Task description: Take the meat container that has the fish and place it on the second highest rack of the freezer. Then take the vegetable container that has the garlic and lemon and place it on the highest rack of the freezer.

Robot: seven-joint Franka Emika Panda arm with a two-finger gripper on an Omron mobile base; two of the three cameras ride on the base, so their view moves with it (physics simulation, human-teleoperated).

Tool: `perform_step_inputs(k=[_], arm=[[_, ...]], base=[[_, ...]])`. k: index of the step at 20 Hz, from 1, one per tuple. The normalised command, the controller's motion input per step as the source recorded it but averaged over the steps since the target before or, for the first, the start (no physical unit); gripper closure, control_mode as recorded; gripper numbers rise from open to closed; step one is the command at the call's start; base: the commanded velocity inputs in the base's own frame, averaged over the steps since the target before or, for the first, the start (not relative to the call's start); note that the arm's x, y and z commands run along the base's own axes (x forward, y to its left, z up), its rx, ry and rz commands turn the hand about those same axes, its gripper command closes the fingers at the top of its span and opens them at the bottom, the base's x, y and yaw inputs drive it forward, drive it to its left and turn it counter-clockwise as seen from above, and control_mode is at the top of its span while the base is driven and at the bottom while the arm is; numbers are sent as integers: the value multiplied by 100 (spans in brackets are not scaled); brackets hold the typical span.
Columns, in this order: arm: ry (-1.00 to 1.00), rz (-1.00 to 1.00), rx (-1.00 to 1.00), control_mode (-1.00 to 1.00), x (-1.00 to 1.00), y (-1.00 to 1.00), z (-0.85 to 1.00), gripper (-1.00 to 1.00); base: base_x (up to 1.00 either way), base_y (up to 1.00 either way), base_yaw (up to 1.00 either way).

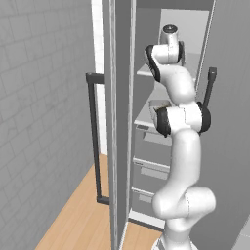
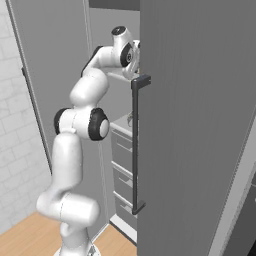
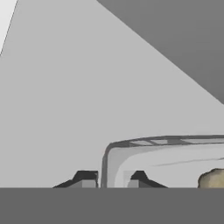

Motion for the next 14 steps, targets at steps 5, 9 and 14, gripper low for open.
perform_step_inputs(k=[5,9,14], arm=[[-25,0,0,-100,-55,20,-35,-100],[-23,0,0,-100,-25,6,9,-100],[-21,0,0,-100,-41,27,9,-100]], base=[[0,0,0],[0,0,0],[0,0,0]])
